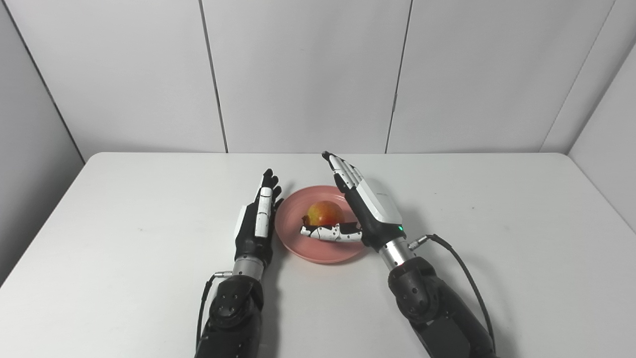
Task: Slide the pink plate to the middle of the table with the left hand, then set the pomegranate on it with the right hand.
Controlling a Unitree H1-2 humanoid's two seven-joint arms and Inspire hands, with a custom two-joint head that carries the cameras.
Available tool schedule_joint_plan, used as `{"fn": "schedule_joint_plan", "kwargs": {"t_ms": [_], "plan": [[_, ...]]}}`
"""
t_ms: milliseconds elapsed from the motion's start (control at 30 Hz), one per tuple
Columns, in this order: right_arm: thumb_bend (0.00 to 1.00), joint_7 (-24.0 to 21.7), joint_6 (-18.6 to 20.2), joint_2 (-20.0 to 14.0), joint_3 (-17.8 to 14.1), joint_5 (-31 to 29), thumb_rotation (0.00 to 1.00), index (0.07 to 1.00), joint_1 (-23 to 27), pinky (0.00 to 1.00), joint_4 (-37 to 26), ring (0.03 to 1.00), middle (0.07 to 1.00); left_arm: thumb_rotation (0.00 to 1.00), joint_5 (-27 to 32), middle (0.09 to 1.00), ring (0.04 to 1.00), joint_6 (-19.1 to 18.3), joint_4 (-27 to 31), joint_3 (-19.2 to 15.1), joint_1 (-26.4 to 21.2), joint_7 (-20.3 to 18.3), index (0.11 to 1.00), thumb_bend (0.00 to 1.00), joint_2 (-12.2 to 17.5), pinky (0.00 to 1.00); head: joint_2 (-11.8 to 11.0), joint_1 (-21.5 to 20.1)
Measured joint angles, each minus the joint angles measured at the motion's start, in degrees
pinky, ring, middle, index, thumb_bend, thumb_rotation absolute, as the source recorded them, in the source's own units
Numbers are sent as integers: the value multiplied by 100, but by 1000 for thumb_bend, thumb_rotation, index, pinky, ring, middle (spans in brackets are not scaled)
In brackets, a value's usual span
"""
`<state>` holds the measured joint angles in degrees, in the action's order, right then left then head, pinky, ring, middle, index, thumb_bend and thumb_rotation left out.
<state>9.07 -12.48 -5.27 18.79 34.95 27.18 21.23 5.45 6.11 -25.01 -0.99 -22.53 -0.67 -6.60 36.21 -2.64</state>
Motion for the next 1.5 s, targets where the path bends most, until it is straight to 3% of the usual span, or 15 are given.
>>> {"fn": "schedule_joint_plan", "kwargs": {"t_ms": [133,233,400,467,600,800,1233,1400,1500], "plan": [[688,-96,0,-49,-78,-83,689,1000,-57,1000,-129,1000,1000,1000,-1,1000,987,0,0,0,0,1,1000,598,-1,954,0,18],[710,-103,-12,-81,-180,-172,831,1000,-97,1000,-200,1000,1000,1000,4,1000,990,0,-3,-8,-1,-2,1000,603,-7,960,-9,9],[690,-138,-28,-250,-453,-487,902,1000,-250,1000,-280,1000,1000,1000,-3,1000,989,0,-3,-7,-1,0,1000,607,-10,961,-9,-26],[680,-174,-55,-308,-602,-751,900,1000,-324,1000,-327,1000,1000,1000,-31,1000,990,0,-3,5,0,4,1000,609,-4,962,0,-9],[669,-380,-63,-321,-881,-1376,994,1000,-464,1000,-520,1000,1000,1000,-181,1000,999,3,-7,70,1,2,1000,619,45,982,0,-26],[705,-489,-70,-253,-1133,-1932,1000,1000,-641,1000,-594,1000,1000,1000,-221,1000,1000,33,3,137,3,-28,1000,626,171,999,0,-26],[791,-493,109,-12,-1376,-2082,1000,1000,-1010,1000,-654,1000,1000,1000,-331,1000,1000,114,332,304,207,-162,1000,606,534,1000,70,-114],[737,-623,349,-14,-1432,-2250,1000,1000,-1026,1000,-704,1000,1000,1000,-337,1000,1000,114,424,313,273,-242,1000,596,677,1000,97,-176],[766,-666,478,-11,-1454,-2309,1000,1000,-1026,1000,-712,1000,1000,1000,-393,1000,1000,116,426,332,274,-261,1000,608,768,988,97,-237]]}}
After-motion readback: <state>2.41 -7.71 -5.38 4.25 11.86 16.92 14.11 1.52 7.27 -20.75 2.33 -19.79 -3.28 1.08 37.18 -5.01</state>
